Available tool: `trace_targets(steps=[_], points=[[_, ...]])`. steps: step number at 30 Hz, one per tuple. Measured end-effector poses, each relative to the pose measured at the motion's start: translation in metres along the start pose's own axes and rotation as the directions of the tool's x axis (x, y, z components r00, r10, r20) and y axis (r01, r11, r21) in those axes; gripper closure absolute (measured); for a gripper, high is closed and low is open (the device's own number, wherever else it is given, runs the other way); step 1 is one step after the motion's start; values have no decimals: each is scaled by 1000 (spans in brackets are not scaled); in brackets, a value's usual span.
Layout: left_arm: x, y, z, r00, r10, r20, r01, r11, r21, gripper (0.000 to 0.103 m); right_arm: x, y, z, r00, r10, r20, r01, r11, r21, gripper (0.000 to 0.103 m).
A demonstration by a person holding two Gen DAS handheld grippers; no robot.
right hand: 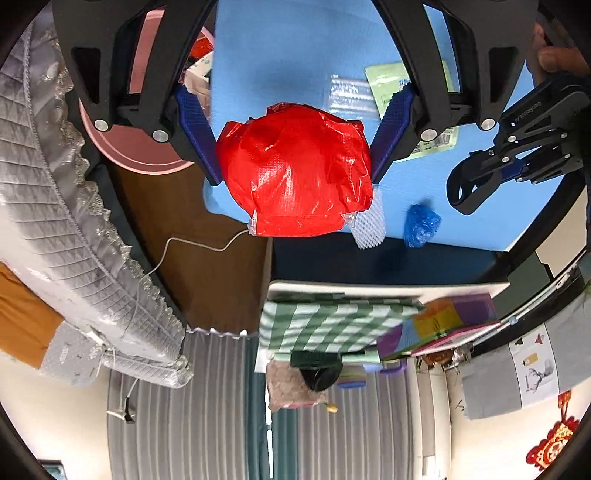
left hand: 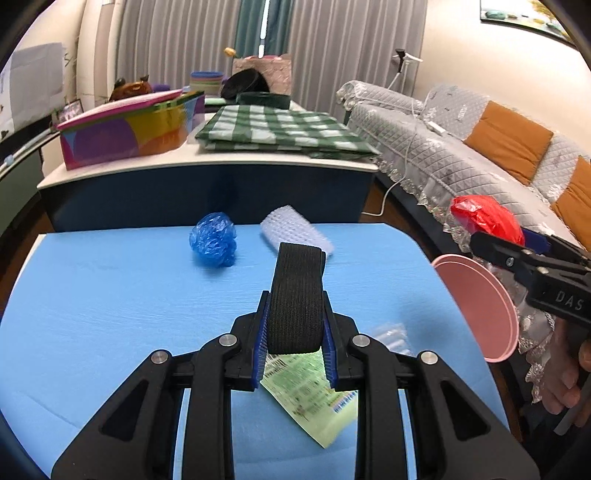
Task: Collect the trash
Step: 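Carry the black band and red bag over the pink bin with both tools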
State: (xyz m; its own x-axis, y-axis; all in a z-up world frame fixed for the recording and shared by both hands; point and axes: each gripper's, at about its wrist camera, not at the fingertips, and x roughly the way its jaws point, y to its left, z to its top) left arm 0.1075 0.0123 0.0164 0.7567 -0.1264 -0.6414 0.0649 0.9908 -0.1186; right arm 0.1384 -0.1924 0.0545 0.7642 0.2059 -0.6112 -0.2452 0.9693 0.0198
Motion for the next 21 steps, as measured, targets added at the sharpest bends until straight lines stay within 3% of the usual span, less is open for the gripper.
trace_targets(steps=[11, 21], points=[[-14, -25, -13, 1000, -26, 11, 26, 999, 23, 79, -35, -30, -26, 998, -57, 14, 57, 998, 41, 26], [-17, -53, -23, 996, -80, 44, 77, 996, 49, 79, -53, -72, -24, 990, -132, 48, 128, 988, 91, 25]])
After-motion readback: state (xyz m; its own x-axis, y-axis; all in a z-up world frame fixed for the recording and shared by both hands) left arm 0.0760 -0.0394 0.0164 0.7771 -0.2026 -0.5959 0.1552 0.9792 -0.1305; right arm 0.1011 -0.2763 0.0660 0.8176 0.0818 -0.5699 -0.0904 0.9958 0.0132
